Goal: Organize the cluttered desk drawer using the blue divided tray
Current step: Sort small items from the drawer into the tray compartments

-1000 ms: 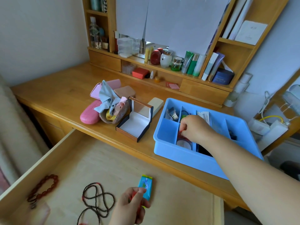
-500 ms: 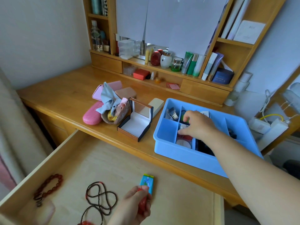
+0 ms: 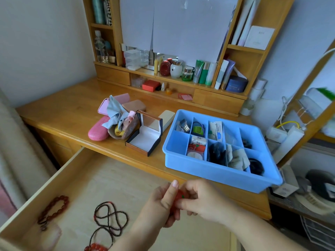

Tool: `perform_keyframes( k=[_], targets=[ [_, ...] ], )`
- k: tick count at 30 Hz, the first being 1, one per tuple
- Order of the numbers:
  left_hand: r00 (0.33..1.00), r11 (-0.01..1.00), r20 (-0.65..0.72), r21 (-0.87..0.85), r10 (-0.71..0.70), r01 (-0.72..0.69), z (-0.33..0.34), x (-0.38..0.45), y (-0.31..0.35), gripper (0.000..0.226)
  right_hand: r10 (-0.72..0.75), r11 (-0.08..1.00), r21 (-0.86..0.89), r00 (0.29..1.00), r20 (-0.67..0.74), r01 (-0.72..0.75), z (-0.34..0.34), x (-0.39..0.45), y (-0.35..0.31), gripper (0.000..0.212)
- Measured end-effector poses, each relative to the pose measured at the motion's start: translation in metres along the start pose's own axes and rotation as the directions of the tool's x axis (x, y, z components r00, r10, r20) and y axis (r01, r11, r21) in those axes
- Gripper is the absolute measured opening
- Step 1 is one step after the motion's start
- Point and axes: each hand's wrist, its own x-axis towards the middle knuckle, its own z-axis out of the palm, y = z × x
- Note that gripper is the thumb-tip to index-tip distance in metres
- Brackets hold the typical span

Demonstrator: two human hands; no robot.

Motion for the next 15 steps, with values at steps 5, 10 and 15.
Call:
perform_keyframes(
  k=[5, 10, 15],
  targets=[
    [0.994, 0.995, 0.033, -0.005, 0.101, -0.101, -0.013, 0.0, 0.0, 0.022, 0.053, 0.998, 0.019, 0.995, -0.084, -0.052, -0.01, 0.006, -0.005, 0.007],
    [0.986, 0.987, -0.059, 0.048, 0.153, -0.15, -0.016, 0.002, -0.003, 0.015, -0.044, 0.997, 0.06, 0.99, -0.138, 0.053, -0.011, 0.011, -0.013, 0.01],
    [0.983, 0.999, -0.182, 0.014, 0.036, -0.034, -0.026, 0.005, -0.017, 0.025, -0.105, 0.993, -0.085, 0.9, -0.422, 0.076, -0.072, 0.028, -0.024, 0.019]
  ],
)
